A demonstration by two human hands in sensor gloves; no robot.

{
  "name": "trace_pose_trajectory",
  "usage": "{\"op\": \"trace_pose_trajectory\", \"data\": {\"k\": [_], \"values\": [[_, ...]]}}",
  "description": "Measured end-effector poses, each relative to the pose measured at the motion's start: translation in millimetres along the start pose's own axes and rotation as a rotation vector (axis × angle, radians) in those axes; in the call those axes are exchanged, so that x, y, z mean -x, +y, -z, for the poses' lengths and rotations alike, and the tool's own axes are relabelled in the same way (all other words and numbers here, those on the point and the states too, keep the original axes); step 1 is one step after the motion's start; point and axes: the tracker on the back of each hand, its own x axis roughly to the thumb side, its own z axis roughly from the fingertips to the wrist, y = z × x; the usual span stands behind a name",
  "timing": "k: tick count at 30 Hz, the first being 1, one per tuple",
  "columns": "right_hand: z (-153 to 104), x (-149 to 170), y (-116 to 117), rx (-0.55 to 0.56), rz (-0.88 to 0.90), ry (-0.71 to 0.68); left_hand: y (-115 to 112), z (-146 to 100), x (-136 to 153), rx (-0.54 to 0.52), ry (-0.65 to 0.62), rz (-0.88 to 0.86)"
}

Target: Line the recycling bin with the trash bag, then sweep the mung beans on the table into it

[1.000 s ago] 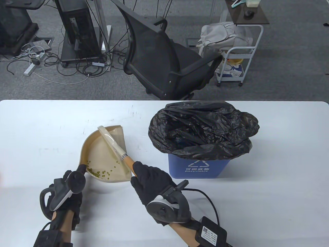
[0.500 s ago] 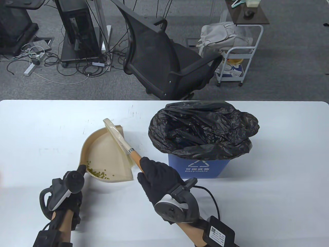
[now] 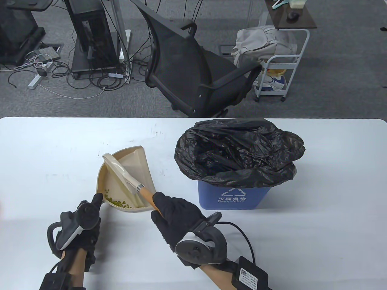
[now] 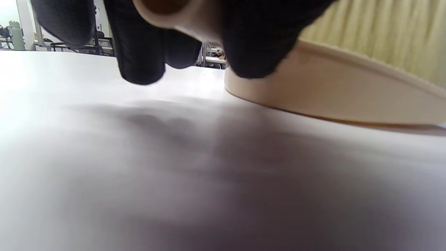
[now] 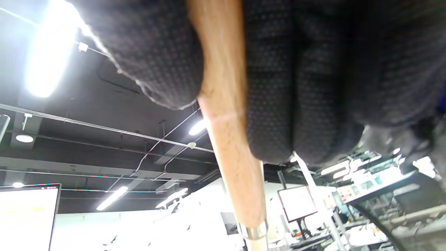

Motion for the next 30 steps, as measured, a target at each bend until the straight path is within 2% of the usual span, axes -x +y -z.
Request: {"op": "trace_pose_trajectory", "data": {"k": [4,8,14,18,30], "values": [[-11,15,-20,0.017,-0.076,0.028,-3,2,-1,0.013,0.011,0.006],[-26,29,-29,0.015,-0.137,0.079,-7,6,-4,0.021,0.013,-0.024],[-42,41,-31,0.030,-0.142,0.098,-6,6,-3,0.023,0.027,-0.141],[-48,43,-29,0.029,-0.163,0.081,-3,4,4,0.015,0.080,-0.298],[-58,57,-34,0.024,-0.148,0.085,23,-6,27,-0.083,0.125,-0.417]]}}
